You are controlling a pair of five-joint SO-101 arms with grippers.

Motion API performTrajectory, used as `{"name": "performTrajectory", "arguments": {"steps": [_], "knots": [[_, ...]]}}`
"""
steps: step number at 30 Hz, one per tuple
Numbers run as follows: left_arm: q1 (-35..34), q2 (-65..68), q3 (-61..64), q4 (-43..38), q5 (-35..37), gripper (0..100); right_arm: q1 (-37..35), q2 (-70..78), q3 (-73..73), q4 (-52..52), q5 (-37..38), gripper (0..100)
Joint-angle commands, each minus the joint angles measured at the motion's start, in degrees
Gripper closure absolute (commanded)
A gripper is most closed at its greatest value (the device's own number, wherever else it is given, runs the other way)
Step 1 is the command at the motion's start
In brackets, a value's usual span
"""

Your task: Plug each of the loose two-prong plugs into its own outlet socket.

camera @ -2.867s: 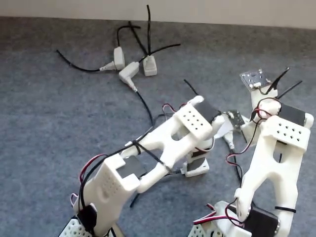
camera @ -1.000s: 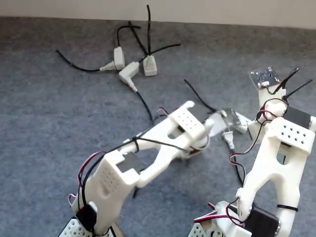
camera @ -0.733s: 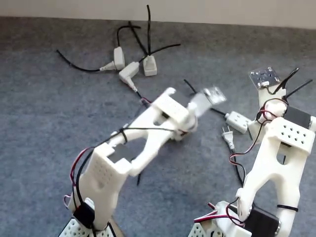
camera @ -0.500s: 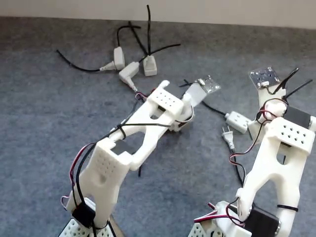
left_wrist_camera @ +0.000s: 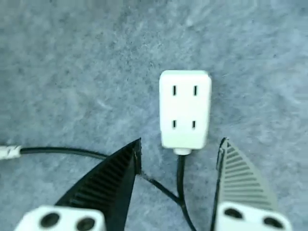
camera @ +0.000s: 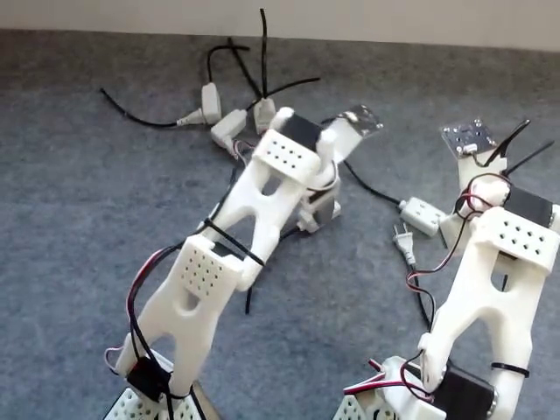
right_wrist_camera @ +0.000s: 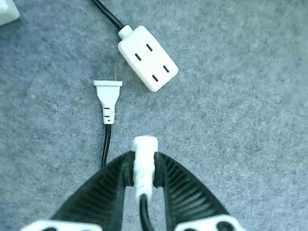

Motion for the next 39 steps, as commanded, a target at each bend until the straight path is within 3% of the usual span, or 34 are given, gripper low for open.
{"name": "performTrajectory", "arguments": {"steps": [1, 8, 16, 22, 29, 35, 39], "knots": [[-4.97, -5.58, -2.51, 1.23, 0.18, 74, -2.33, -1.8, -3.74, 0.48, 0.18, 99.1], [-14.64, -21.41, 10.59, 1.23, 0.18, 74, -11.91, -1.71, -3.91, 0.48, -0.26, 99.1], [-27.3, -38.29, 37.05, -0.53, 0.09, 74, -24.57, 4.18, -12.09, 3.65, -9.76, 99.1], [-36.7, -44.35, 61.85, -17.85, 1.76, 74, -27.38, 22.29, -35.47, 15.08, -14.07, 99.1], [-37.85, -52.44, 87.43, -36.04, 1.85, 74, -30.99, 38.29, -58.42, 24.57, -13.89, 99.1], [-38.2, -54.9, 96.22, -48.44, 1.76, 74, -33.54, 46.99, -60.97, 24.75, -13.89, 99.1], [-38.2, -54.9, 96.84, -49.05, 1.76, 74, -34.24, 50.59, -61.05, 23.87, -13.89, 99.1]]}}
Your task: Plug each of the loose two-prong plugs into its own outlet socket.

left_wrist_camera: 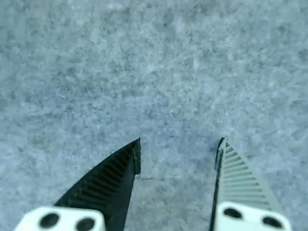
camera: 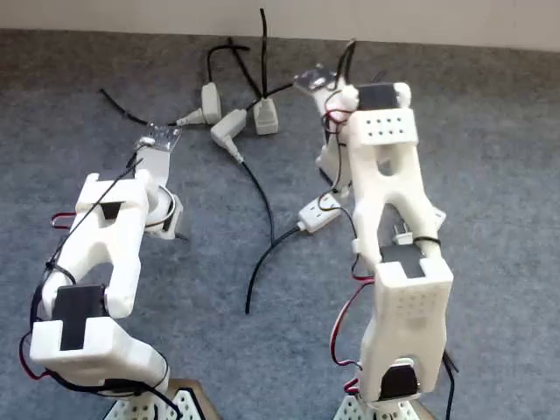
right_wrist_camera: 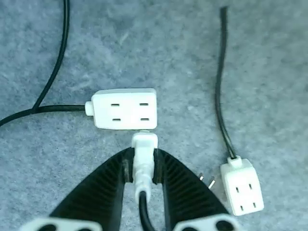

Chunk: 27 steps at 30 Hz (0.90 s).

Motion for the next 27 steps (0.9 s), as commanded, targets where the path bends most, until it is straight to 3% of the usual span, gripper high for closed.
{"name": "performTrajectory", "arguments": {"steps": [1, 21, 27], "knots": [[-0.31, -2.77, 0.48, -1.76, 0.18, 74, -0.66, 0.4, -2.95, 0.57, -0.53, 99.1], [-0.22, -2.77, 0.57, -1.93, 0.18, 74, -1.36, 3.38, -2.33, -5.67, 7.74, 99.1], [-0.22, -2.77, 0.57, -1.93, 0.18, 74, -0.57, 7.78, -2.86, -5.67, 7.21, 99.1]]}}
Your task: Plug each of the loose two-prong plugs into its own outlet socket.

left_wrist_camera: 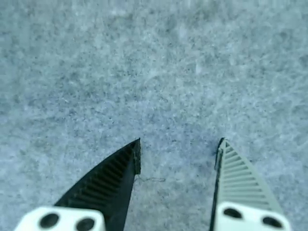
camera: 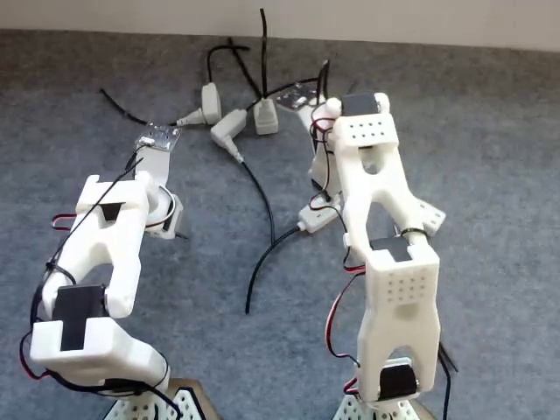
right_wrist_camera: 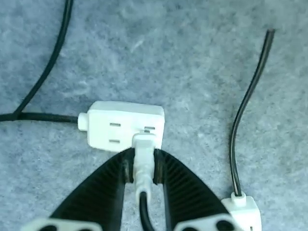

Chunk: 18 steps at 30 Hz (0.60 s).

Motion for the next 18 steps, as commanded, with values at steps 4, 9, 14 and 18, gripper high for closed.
{"name": "performTrajectory", "arguments": {"steps": [4, 9, 14, 18], "knots": [[-0.22, -2.68, -0.13, -0.53, 0.18, 74, 1.45, 0.92, -2.33, -0.92, 0.26, 99.1], [-0.22, -2.68, -0.13, -0.53, 0.18, 74, 1.89, 0.92, -2.24, -1.1, -2.37, 99.1], [-0.13, -2.68, -0.13, -0.53, 0.18, 74, 2.07, 1.27, -1.8, -1.19, -6.15, 99.1], [-0.13, -2.68, -0.13, -0.53, 0.18, 74, 2.51, 1.36, -0.31, -2.33, -6.42, 99.1]]}}
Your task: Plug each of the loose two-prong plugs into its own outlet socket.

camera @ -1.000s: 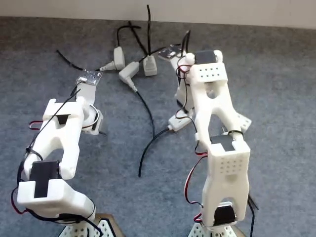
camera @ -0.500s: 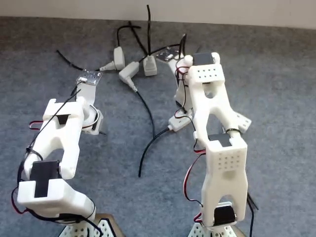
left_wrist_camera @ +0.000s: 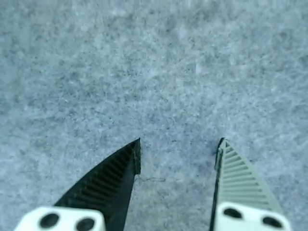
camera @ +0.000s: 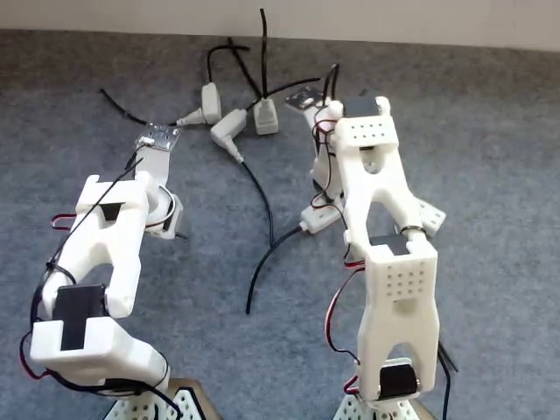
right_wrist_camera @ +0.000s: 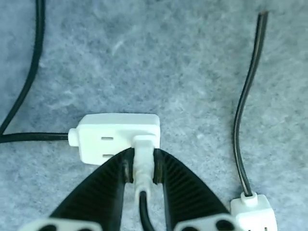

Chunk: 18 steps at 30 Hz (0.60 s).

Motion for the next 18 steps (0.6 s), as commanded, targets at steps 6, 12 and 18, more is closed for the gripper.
{"name": "performTrajectory", "arguments": {"steps": [6, 12, 18], "knots": [[-0.13, -2.68, -0.13, -0.53, 0.18, 74, 1.98, -1.1, 7.52, -7.96, -5.27, 99.1], [-0.13, -2.68, -0.13, -0.53, 0.18, 74, 2.15, -1.63, 10.42, -9.1, -7.74, 98.5], [-0.13, -2.68, -0.13, -0.53, 0.18, 74, 3.74, -5.23, 0.31, -3.3, -17.58, 84.1]]}}
